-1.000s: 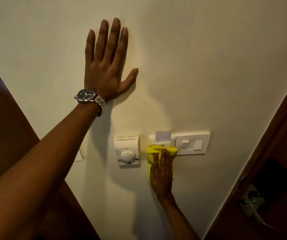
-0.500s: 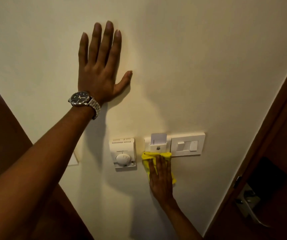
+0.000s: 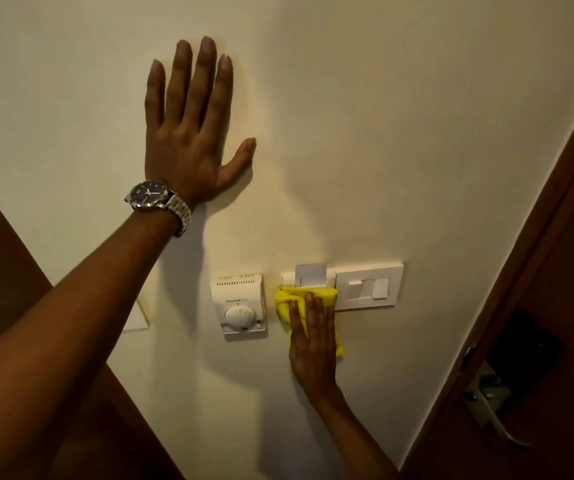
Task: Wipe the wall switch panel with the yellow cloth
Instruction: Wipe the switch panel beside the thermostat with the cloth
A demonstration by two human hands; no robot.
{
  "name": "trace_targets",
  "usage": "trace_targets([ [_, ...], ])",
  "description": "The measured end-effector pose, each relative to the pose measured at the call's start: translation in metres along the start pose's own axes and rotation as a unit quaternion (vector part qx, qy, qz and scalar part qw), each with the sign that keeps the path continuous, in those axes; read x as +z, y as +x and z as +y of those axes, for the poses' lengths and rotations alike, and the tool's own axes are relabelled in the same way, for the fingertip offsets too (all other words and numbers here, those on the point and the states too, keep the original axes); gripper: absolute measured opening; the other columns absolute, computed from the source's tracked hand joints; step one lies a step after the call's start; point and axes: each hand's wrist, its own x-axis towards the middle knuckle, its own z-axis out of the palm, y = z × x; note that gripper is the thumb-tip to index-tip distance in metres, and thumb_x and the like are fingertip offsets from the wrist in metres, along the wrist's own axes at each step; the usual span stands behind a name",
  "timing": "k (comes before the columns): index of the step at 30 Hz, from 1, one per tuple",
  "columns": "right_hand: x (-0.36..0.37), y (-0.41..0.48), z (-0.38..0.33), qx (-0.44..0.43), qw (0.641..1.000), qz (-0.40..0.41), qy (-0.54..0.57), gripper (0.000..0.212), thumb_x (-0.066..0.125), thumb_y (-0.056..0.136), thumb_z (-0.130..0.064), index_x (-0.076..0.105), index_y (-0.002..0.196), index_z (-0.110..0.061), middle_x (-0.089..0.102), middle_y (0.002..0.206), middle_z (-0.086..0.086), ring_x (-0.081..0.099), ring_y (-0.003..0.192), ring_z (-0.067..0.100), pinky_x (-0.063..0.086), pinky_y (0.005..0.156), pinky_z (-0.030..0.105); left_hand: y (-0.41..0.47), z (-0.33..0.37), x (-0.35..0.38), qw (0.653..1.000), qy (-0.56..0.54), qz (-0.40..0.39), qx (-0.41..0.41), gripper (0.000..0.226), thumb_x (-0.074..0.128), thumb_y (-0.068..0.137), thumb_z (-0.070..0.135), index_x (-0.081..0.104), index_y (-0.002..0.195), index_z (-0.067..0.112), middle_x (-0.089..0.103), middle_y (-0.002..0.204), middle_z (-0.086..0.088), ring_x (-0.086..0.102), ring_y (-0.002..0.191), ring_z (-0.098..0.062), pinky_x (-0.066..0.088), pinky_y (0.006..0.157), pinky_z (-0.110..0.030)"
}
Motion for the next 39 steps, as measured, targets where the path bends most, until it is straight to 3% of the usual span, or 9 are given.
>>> trace_targets([
  [3,0.003,-0.014,0.002,0.011,1.0,-0.009,0.0,0.072,0.047,0.096,-0.004,0.015,0.159,-0.023,0.007,0.168,0.004,0.015,0.154,0.029,0.028,0.119,0.055,-0.002,0.0,-0.001,1.0,-0.006,-0.008,-0.001,0.086,0.038,0.105,0.066,0.022,0.168,0.01,0.028,0.172,-0.02,0.026,0.159,-0.043,0.022,0.13,-0.062],
  [12,0.005,-0.015,0.002,0.006,1.0,-0.012,0.008,0.064,0.037,0.101,-0.004,0.015,0.159,-0.022,0.011,0.167,0.008,0.013,0.155,0.03,0.033,0.116,0.058,0.001,-0.001,-0.002,1.0,-0.008,-0.008,0.0,0.086,0.038,0.105,0.066,0.023,0.168,0.009,0.029,0.171,-0.021,0.027,0.158,-0.045,0.02,0.13,-0.061],
  [15,0.013,-0.012,-0.002,0.005,1.0,-0.006,-0.018,0.067,0.036,0.1,-0.009,0.007,0.16,-0.02,-0.002,0.168,0.009,0.002,0.155,0.031,0.021,0.119,0.056,-0.001,-0.001,-0.004,1.0,-0.016,-0.007,-0.002,0.085,0.039,0.106,0.064,0.022,0.168,0.009,0.027,0.172,-0.02,0.026,0.159,-0.045,0.02,0.131,-0.062],
  [19,0.021,0.0,-0.013,0.028,1.0,0.009,-0.006,0.066,0.043,0.101,-0.011,0.013,0.159,-0.019,0.005,0.168,0.01,0.008,0.155,0.033,0.007,0.126,0.052,-0.002,-0.001,0.001,1.0,-0.009,0.003,0.0,0.086,0.039,0.105,0.066,0.021,0.168,0.011,0.028,0.172,-0.021,0.026,0.158,-0.045,0.018,0.131,-0.059],
  [23,0.02,-0.027,0.005,0.003,1.0,-0.011,-0.019,0.057,0.026,0.107,-0.011,0.009,0.16,-0.02,0.0,0.168,0.007,0.003,0.155,0.03,0.031,0.116,0.056,-0.001,-0.001,-0.004,1.0,-0.017,-0.01,-0.002,0.086,0.039,0.106,0.065,0.022,0.168,0.009,0.028,0.172,-0.022,0.026,0.159,-0.046,0.02,0.13,-0.061],
  [26,0.017,-0.028,0.01,-0.005,1.0,-0.007,-0.022,0.059,0.026,0.106,-0.011,0.007,0.16,-0.022,-0.002,0.169,0.005,0.003,0.156,0.027,0.025,0.119,0.053,0.0,-0.001,-0.005,1.0,-0.02,-0.009,0.001,0.085,0.039,0.106,0.064,0.022,0.168,0.009,0.026,0.172,-0.021,0.026,0.159,-0.045,0.021,0.131,-0.063],
  [29,0.012,-0.014,0.012,0.062,0.998,0.031,-0.003,0.067,0.039,0.102,-0.015,0.005,0.16,-0.02,-0.002,0.169,0.005,0.003,0.156,0.027,0.018,0.123,0.049,-0.002,-0.002,-0.001,1.0,-0.01,0.001,0.004,0.085,0.039,0.106,0.065,0.021,0.168,0.01,0.027,0.172,-0.021,0.027,0.159,-0.045,0.021,0.13,-0.062],
  [32,0.013,-0.009,0.013,0.118,0.993,0.023,0.003,0.056,0.026,0.109,-0.021,0.004,0.16,-0.016,-0.003,0.168,0.01,0.003,0.155,0.033,0.02,0.121,0.053,0.0,-0.002,0.0,1.0,-0.005,0.008,0.002,0.085,0.04,0.105,0.065,0.024,0.167,0.009,0.031,0.17,-0.022,0.029,0.157,-0.046,0.019,0.13,-0.06],
  [39,0.023,-0.01,0.0,0.0,1.0,0.001,-0.021,0.057,0.024,0.106,-0.011,0.008,0.16,-0.021,-0.002,0.168,0.008,0.001,0.156,0.029,0.013,0.122,0.05,0.0,-0.001,-0.002,1.0,-0.011,0.009,0.003,0.085,0.038,0.106,0.065,0.022,0.168,0.009,0.03,0.17,-0.023,0.029,0.157,-0.047,0.018,0.131,-0.058],
])
